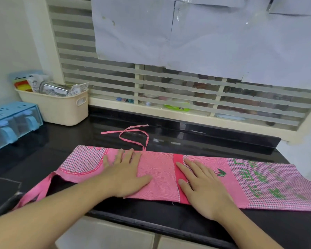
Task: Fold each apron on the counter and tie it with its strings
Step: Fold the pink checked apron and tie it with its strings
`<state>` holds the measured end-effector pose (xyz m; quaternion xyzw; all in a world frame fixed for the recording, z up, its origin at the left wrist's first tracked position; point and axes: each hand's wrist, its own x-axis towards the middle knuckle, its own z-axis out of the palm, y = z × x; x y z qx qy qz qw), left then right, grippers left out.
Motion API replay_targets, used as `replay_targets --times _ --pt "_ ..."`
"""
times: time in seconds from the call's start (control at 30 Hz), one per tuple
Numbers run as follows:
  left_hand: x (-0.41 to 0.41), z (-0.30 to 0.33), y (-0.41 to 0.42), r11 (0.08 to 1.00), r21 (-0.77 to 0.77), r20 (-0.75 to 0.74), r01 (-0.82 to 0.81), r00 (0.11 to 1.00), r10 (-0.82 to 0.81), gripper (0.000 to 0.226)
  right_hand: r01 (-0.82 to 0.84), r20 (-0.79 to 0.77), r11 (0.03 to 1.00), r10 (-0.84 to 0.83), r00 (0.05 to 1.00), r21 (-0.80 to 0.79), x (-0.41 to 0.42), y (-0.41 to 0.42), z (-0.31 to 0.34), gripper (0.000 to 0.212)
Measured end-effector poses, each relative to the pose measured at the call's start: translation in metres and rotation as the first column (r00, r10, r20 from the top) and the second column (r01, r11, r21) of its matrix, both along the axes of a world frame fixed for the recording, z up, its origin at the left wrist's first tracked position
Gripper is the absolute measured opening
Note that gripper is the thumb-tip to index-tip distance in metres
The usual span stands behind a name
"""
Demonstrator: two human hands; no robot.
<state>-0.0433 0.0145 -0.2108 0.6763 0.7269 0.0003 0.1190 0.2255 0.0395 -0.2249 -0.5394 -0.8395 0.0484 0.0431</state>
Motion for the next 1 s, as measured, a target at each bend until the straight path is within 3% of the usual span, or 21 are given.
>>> replay_targets --times 0.13,0.2,0.27,0.33,0.47,0.53,0.6,0.63,0.67,0.73,0.87,1.0 --pt "0.006 0.017 0.035 0.936 0.306 0.259 -0.175 0.961 0.095 0.038 0.006 -0.003 1.0 -0.006 1.0 -0.006 0.0 0.0 0.0 0.078" --pt "0.013 0.016 0.057 0.915 0.365 0.172 -0.171 0.978 0.115 0.036 0.008 0.002 1.0 -0.008 1.0 -0.014 0.0 0.0 0.0 0.069" --pt "0.022 0.012 0.075 0.932 0.32 0.044 -0.17 0.985 0.165 0.04 0.008 -0.006 1.0 -0.008 1.0 -0.016 0.0 -0.001 0.001 0.062" --pt "0.03 0.009 0.09 0.932 0.278 0.045 -0.231 0.973 0.228 0.038 0.003 -0.018 1.0 -0.004 1.0 -0.013 -0.001 -0.002 0.002 0.064" --pt "0.039 0.011 0.107 0.898 0.233 0.221 -0.374 0.919 0.325 0.024 -0.005 -0.027 1.0 0.006 1.0 0.016 0.001 -0.002 0.001 0.065" --pt "0.041 0.018 0.111 0.871 0.232 0.384 -0.433 0.864 0.327 0.016 -0.01 -0.032 1.0 0.011 0.999 0.027 0.001 -0.002 0.001 0.061" --pt "0.041 0.032 0.112 0.861 0.197 0.658 -0.469 0.714 0.238 0.016 -0.012 -0.035 0.999 0.013 0.999 0.03 0.001 -0.003 0.001 0.061" --pt "0.04 0.041 0.111 0.864 0.146 0.792 -0.482 0.58 0.19 0.009 -0.012 -0.032 1.0 0.013 0.999 0.029 0.001 -0.003 0.001 0.061" --pt "0.04 0.052 0.107 0.875 0.104 0.88 -0.473 0.453 0.14 0.008 -0.014 -0.029 0.999 0.015 0.999 0.03 0.001 -0.002 0.001 0.061" --pt "0.04 0.074 0.099 0.885 0.118 0.943 -0.451 0.329 0.042 0.032 -0.014 -0.025 0.999 0.015 1.0 0.029 0.001 -0.003 0.002 0.061" --pt "0.046 0.117 0.074 0.826 0.375 0.905 -0.42 0.359 -0.228 0.038 -0.016 -0.033 1.0 0.016 0.999 0.011 0.0 -0.004 0.003 0.066" --pt "0.059 0.146 0.017 0.849 0.495 0.823 -0.184 0.414 -0.39 0.021 -0.016 -0.034 1.0 0.016 0.999 0.012 0.001 -0.004 0.003 0.074"
